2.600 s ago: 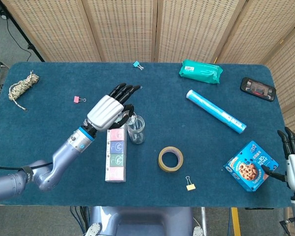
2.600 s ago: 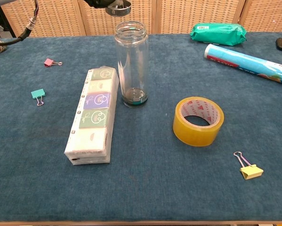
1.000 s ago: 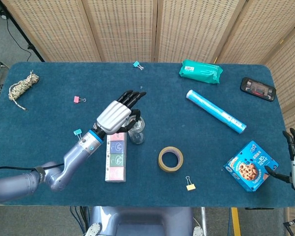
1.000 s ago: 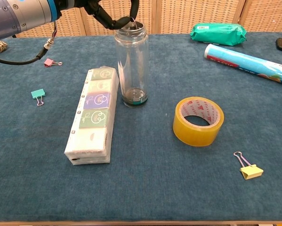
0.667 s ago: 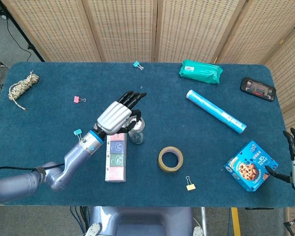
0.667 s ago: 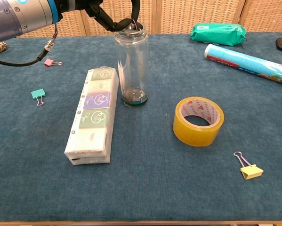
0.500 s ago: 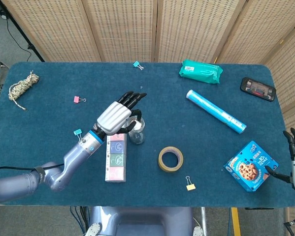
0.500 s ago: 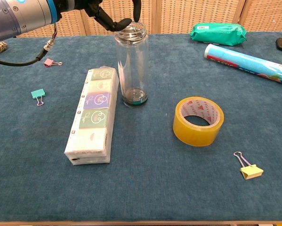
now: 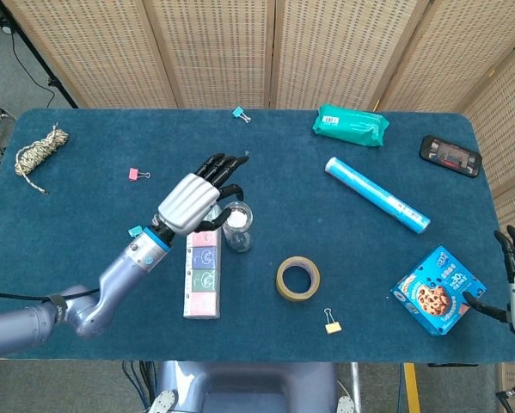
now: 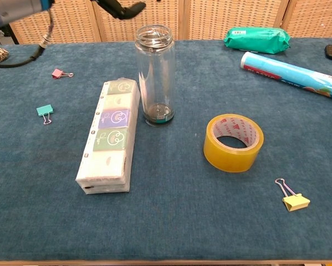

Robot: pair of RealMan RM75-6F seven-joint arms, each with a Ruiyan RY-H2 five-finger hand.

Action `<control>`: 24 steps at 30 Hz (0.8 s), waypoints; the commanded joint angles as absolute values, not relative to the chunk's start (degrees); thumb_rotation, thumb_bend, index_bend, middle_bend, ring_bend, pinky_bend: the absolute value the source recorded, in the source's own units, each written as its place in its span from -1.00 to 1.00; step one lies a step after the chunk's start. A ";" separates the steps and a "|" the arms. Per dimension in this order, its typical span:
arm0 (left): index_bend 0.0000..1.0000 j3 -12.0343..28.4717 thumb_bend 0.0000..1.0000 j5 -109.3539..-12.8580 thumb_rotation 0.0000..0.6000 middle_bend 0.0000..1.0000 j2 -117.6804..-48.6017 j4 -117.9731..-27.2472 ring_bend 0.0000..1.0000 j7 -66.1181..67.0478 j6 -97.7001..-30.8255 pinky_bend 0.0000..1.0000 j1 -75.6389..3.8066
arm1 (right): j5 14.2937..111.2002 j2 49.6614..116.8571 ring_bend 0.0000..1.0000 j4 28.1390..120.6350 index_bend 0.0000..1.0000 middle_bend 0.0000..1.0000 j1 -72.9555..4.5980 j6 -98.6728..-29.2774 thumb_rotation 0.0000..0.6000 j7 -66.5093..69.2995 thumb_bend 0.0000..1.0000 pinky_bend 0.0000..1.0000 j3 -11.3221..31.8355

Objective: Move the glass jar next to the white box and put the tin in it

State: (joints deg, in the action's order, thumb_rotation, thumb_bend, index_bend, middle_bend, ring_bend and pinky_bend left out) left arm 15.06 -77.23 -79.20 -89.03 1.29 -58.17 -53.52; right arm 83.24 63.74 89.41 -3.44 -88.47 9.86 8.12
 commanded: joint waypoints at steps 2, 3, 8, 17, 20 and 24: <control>-0.49 13.72 -0.12 -78.48 1.00 -1.00 -72.46 -95.07 -1.00 2.67 -62.46 -1.00 -48.67 | 83.69 63.77 -1.00 89.57 -1.00 -1.00 -3.36 -88.84 1.00 9.35 -0.79 -1.00 7.99; -0.61 12.61 -0.17 -78.28 1.00 -1.00 -69.61 -97.73 -1.00 3.10 -63.78 -1.00 -46.36 | 83.88 63.78 -1.00 89.61 -1.00 -1.00 -3.40 -89.09 1.00 8.83 -0.79 -1.00 8.06; -0.99 7.91 -0.49 -79.05 1.00 -1.00 -61.21 -104.83 -1.00 4.77 -70.70 -1.00 -37.30 | 84.38 63.83 -1.00 89.92 -1.00 -1.00 -3.83 -89.60 1.00 6.59 -0.79 -1.00 8.48; -1.00 -0.33 -0.92 -80.83 1.00 -1.00 -58.33 -103.24 -1.00 5.13 -90.37 -1.00 -17.68 | 85.30 65.64 -1.00 88.24 -1.00 -1.00 -4.96 -89.62 1.00 -2.03 -0.81 -1.00 8.37; -1.00 -2.32 -0.92 -81.28 1.00 -1.00 -60.03 -100.68 -1.00 3.53 -93.81 -1.00 -12.98 | 85.05 65.81 -1.00 88.27 -1.00 -1.00 -5.07 -89.24 1.00 -3.07 -0.81 -1.00 8.24; -1.00 -3.94 -0.92 -80.77 1.00 -1.00 -61.34 -98.94 -1.00 -0.21 -93.28 -1.00 -9.79 | 84.66 65.73 -1.00 88.52 -1.00 -1.00 -5.02 -88.82 1.00 -3.46 -0.82 -1.00 8.04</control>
State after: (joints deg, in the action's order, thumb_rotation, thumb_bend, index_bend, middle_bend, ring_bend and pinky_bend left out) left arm -2.49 -80.82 -60.44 -100.31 1.72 -93.37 -11.41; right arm 84.65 65.73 88.51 -5.02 -88.83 -3.46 8.04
